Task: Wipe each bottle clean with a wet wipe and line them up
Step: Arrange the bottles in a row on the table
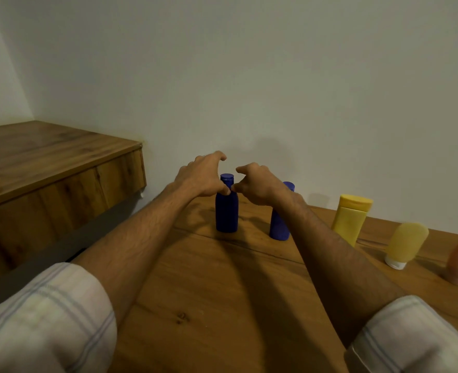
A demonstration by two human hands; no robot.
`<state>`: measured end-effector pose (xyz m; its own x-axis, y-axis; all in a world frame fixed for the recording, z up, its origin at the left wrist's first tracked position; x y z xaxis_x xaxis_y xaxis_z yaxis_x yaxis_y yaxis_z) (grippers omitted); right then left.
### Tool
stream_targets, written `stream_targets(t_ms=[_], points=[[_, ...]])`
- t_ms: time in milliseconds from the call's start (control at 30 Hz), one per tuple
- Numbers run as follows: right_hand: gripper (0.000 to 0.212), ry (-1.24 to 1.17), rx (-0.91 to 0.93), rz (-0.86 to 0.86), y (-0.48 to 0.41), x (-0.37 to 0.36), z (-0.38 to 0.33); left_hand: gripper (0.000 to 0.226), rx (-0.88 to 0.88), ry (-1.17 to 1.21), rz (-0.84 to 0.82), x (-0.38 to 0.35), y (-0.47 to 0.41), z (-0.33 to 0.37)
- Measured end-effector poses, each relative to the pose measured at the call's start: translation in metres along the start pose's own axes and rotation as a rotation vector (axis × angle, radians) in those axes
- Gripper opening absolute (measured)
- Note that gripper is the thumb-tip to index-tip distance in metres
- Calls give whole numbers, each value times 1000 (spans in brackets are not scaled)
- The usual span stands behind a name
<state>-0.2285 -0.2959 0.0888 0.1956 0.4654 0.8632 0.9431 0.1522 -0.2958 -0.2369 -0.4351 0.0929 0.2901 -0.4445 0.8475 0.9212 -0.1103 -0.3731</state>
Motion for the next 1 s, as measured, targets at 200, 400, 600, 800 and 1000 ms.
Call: stream_targets(t_ms=[200, 400, 600, 800, 1000], points=[[50, -81, 38, 74, 34, 19, -4, 58, -84, 180, 151, 14, 26, 28], [16, -45, 45, 151, 95, 55, 9, 31, -177, 306, 90, 9, 66, 81], [17, 55, -97, 124, 173, 105, 51, 23, -310, 360, 16, -18, 112, 156], [17, 110, -277, 81, 254, 153, 103, 24, -474, 368, -72, -49, 164, 239], [21, 93, -500, 16, 340, 192, 152, 26, -637, 411, -238, -82, 211, 315]])
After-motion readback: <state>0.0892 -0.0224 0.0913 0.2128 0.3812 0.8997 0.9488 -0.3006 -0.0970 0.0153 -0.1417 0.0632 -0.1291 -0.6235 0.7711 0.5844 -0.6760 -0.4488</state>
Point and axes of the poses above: each hand's wrist, its own y-axis away from the middle knuckle, its own x-axis out of the back of the hand, z = x × y, the point moved 1 cm from there along -y, towards the middle knuckle, and after that the axes turned 8 degrees about z, right-handed, at the moved point
